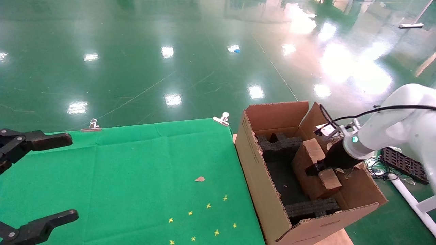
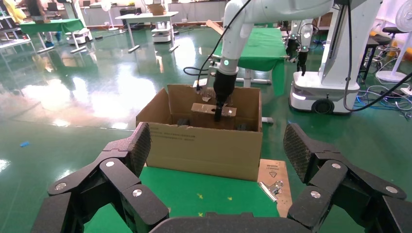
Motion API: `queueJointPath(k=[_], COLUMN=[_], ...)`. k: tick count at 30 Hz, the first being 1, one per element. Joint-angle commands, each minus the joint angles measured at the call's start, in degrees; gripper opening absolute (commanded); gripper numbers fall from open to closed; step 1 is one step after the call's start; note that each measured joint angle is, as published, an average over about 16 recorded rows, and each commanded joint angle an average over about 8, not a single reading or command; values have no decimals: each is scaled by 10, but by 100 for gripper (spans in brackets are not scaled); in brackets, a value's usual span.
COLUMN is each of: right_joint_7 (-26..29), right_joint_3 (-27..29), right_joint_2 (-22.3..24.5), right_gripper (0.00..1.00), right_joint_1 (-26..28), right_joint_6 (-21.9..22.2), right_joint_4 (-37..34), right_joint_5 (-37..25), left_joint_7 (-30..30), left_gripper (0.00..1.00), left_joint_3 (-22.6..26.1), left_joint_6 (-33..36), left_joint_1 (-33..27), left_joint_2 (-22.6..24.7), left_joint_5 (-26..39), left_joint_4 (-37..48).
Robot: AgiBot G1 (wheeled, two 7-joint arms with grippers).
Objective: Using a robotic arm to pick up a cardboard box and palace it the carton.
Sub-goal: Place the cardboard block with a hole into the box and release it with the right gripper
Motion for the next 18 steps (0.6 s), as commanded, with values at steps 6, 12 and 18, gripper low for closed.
queueJointPath(k=[6, 12, 18], right_joint_7=[-11, -19, -21], right_joint_3=[9, 7, 4], right_joint_2=[-5, -6, -8], right_gripper=[82, 100, 100], right_joint_1=[-15, -8, -3], right_joint_6=[12, 6, 3], right_joint_4=[-11, -20, -29], right_joint_5=[13, 10, 6], left_joint_7=[0, 0, 0], left_gripper=[100, 100, 100], left_joint_3=[0, 0, 1], left_joint_6=[0, 0, 0], left_joint_1=[0, 0, 0], left_joint_2=[0, 0, 0], left_joint_5=[0, 0, 0], left_joint_4=[0, 0, 0])
